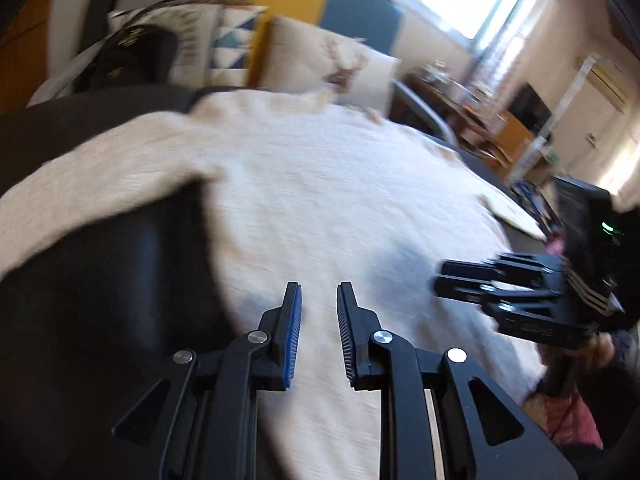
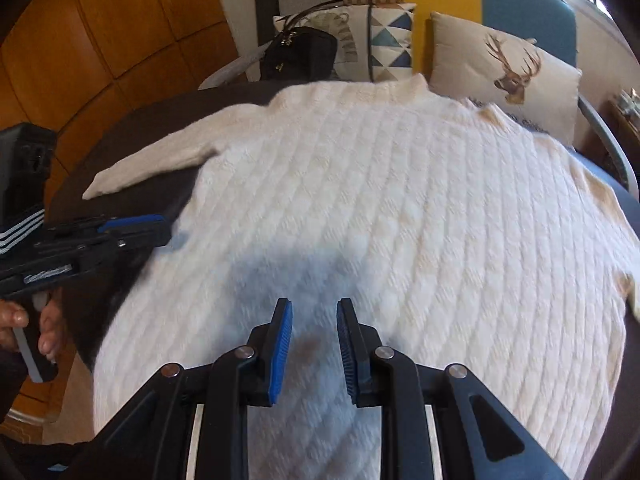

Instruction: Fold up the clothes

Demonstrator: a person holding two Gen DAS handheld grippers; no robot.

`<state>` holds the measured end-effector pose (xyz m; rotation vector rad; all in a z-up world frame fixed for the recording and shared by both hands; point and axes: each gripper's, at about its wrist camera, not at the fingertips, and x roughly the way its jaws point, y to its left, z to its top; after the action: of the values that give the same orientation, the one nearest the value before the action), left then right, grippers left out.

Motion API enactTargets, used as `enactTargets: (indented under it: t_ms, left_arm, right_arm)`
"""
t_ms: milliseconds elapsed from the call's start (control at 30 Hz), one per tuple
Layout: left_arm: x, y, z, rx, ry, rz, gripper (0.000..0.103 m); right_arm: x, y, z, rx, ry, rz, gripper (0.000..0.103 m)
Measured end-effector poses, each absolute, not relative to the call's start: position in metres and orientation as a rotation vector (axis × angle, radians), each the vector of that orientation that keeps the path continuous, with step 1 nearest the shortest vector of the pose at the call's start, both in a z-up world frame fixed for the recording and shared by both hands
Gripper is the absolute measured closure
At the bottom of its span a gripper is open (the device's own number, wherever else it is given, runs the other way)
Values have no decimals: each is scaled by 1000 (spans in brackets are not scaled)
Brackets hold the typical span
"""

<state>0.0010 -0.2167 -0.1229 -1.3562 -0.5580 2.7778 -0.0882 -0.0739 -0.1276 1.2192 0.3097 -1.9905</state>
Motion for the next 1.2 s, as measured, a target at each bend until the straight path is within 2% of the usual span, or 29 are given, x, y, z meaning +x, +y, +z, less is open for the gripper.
enactTargets:
  t_ms: [67,133,267,367,467,567,667,800,933,967,1067,1167,1200]
  left_arm:
    - [-1,-202,-132,-1417,-502,2757,83]
    - [-1,-202,-141,-1441,-511,2767,83]
    - [8,-208,-130,-1430,-619,2796,83]
    - [24,-190,-122,-1380,-579,2801,83]
    - [29,-171,-134,-1468,-507,2770,83]
    - [36,-174,-143,-1475,-510,2785,83]
    - [42,-183,-132,-1490,-573,2809,83]
    - [61,-159,-111,-1395,-549,2765,83]
    - [64,-115,-117,-1439,-365,2683,83]
    - [66,-107,-121,-1459,-298,2681,83]
    - [71,-98,-130,-1500,-195,2680,83]
    - [74,-109,-130,-1505,-271,2663,83]
    - [74,-114,-130,-1505,-316,2655,83]
  right_arm:
    - [-88,-64,-138,1274,344,-2024,80]
    - [-86,-49,-137,1280,301,-2034,80]
    - [-80,-8,-119,1284,230,-2085,80]
    - [-71,27,-114,1306,231,-2129,80]
    - [-64,60,-122,1362,202,-2147,80]
    - [-63,88,-139,1471,192,-2171,80]
    - [-58,115,-133,1482,87,-2170,80]
    - [-41,144,-121,1480,-63,-2113,77]
    - [-14,128,-132,1511,-357,-1810,77]
    - [-2,119,-130,1489,-272,-1857,77]
    - [37,81,-122,1369,141,-2034,76]
    - [66,50,-121,1212,428,-2057,76]
    - [67,47,-123,1199,442,-2051,76]
